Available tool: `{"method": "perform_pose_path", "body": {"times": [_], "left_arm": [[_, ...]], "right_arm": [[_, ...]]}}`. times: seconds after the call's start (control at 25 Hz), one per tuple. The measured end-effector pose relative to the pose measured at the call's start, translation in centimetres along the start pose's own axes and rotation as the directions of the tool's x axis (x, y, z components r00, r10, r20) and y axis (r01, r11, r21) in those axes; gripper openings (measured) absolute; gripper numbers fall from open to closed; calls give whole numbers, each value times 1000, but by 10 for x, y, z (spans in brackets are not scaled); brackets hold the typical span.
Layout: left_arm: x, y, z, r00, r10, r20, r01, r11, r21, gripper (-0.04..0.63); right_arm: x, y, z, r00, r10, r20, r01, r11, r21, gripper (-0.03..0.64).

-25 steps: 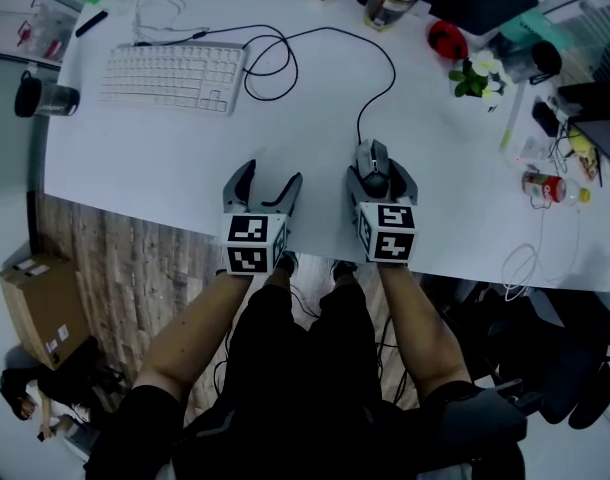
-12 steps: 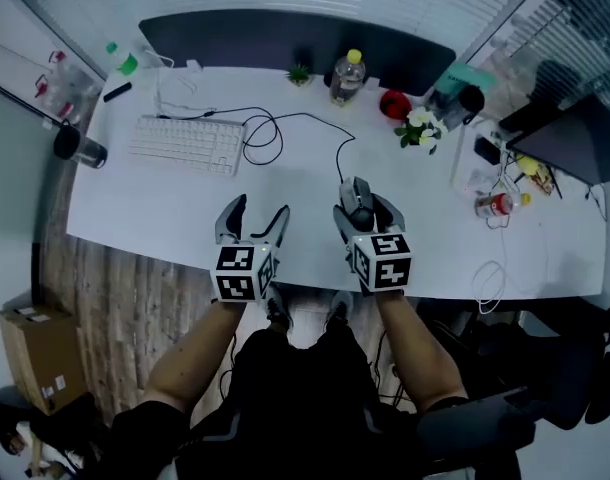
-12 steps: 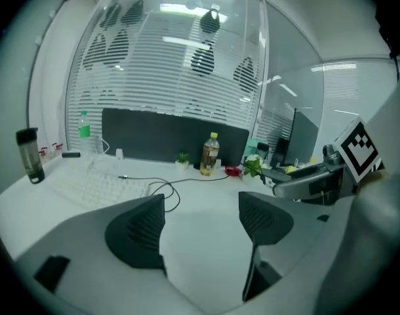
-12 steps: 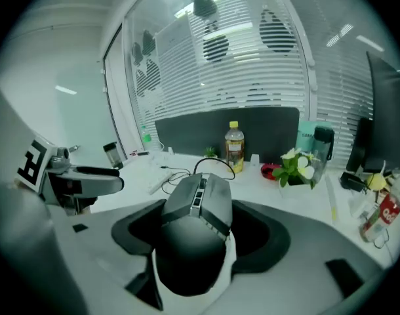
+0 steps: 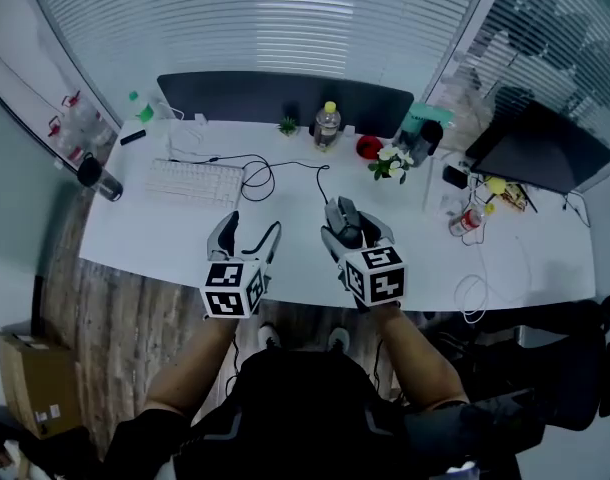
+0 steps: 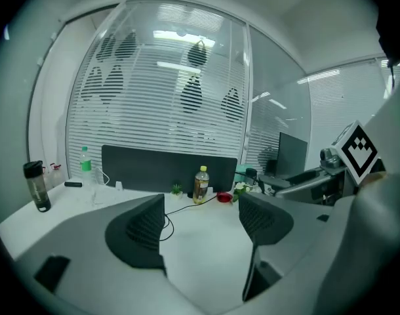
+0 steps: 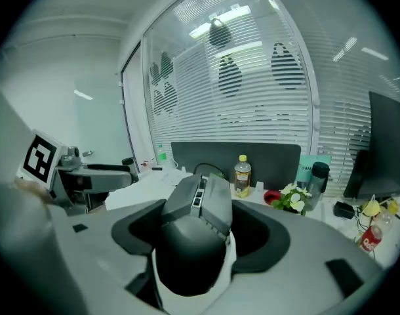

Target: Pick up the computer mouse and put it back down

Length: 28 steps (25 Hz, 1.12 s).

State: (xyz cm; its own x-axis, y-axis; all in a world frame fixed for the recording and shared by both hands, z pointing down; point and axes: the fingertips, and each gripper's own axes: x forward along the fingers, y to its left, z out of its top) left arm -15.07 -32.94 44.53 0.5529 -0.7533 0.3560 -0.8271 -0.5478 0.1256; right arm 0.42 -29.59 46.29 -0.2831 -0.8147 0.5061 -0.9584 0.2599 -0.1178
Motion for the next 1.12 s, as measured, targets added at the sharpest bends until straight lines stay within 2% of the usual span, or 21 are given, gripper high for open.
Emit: {"method": "perform_pose_path", "body": {"times": [0.2, 0.48, 0.8, 1.12], "left_arm": [[-17, -10, 7, 1000, -12, 16, 12, 1000, 5, 368], [-21, -30, 17, 999, -47, 25, 46, 999, 29, 368], [-3, -77, 27, 990, -138, 31, 136, 989, 61, 368], [22, -140, 35, 966, -259, 11, 256, 960, 116, 368]], "right_arm": [[-15, 9, 4, 1000, 7, 14, -7, 1000, -1, 304], [-40, 1, 14, 999, -23, 43, 24, 1000, -8, 305], [-86, -49, 5, 988, -141, 61, 138, 989, 46, 304], [-137, -105, -10, 960, -273, 68, 263, 957, 124, 304]]}}
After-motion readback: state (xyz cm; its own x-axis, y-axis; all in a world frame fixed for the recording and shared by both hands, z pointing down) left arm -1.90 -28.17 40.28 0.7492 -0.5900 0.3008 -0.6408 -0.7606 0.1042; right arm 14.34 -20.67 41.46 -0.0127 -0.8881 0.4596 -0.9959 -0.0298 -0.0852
